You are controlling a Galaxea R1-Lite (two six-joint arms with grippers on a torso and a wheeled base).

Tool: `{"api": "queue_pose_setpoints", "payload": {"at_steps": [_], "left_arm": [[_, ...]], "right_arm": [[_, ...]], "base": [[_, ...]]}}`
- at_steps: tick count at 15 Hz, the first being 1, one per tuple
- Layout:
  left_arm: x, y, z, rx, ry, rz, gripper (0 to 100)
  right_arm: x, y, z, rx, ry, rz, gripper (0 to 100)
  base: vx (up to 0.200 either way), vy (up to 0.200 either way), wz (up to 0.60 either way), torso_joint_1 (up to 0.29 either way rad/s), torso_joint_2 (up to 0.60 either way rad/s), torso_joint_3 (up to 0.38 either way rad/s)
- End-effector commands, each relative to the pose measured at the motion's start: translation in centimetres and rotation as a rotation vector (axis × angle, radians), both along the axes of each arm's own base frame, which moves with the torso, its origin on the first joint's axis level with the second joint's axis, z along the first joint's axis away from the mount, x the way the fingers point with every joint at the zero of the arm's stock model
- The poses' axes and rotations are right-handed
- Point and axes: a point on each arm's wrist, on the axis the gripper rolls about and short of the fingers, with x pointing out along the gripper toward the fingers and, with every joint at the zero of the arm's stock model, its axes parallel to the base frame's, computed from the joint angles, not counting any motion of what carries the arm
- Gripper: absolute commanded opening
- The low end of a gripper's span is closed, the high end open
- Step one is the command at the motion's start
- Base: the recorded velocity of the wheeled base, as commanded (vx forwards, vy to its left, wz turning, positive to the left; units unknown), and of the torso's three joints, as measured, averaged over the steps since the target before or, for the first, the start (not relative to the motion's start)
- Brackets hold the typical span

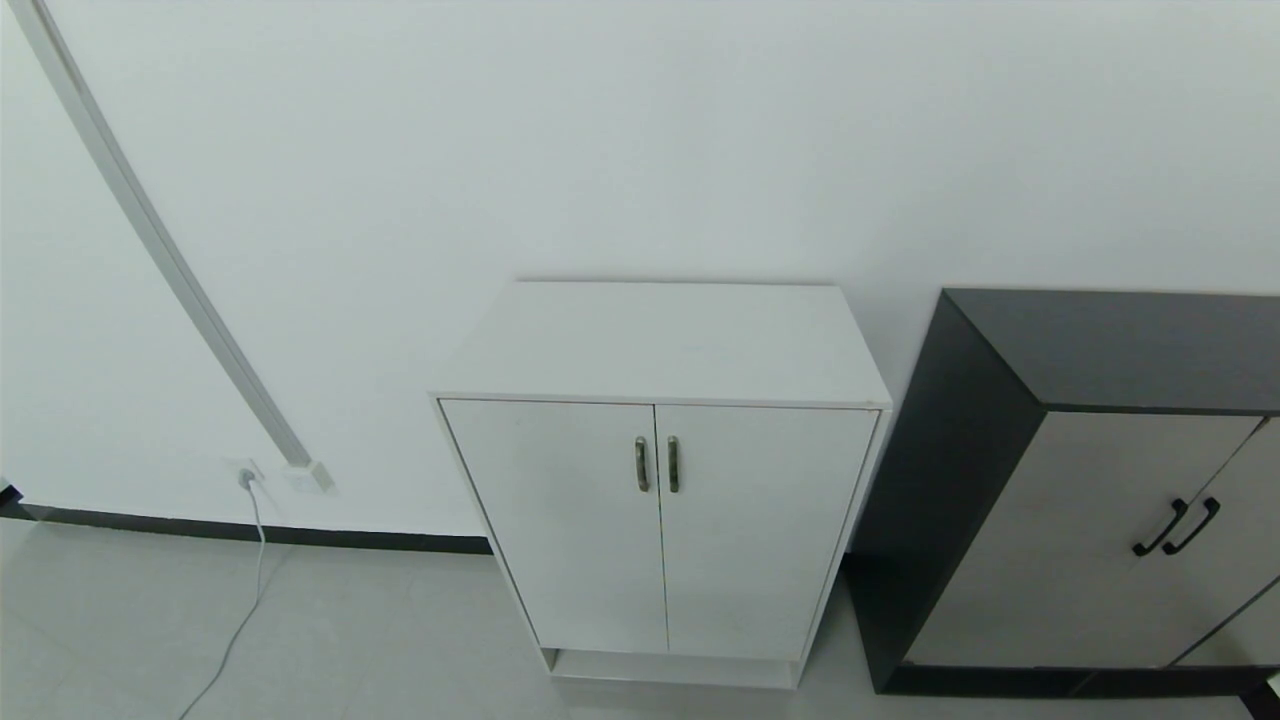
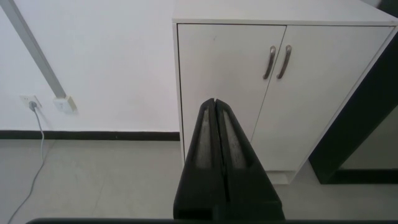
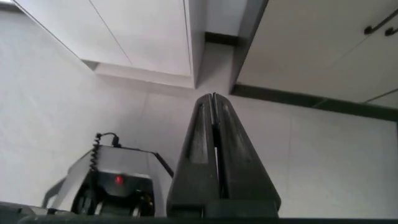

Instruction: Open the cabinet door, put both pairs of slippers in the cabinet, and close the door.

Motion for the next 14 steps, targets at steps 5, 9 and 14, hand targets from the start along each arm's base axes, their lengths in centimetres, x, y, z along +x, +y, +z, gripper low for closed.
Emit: {"api": "queue_pose_setpoints", "payload": {"at_steps": [5,9,14], "left_arm": [[0.0,0.0,0.0,0.002,0.001,0.002,0],[0.0,0.0,0.0,0.002,0.001,0.002,0],[0.0,0.0,0.0,0.002,0.001,0.002,0]], "right_arm": [[-2.0,-0.7,-1.5,0.029,-0.020,0.048,0],[-2.4,-0.8,-1.4,0.051,-0.042,0.090,0],[-2.8,-0.9,-1.5,0.080,-0.078,0.151,0]], "base": [[0.000,0.000,0.00,0.000,0.00,0.000],[0.000,0.000,0.00,0.000,0.00,0.000],[0.000,0.000,0.00,0.000,0.00,0.000]]}}
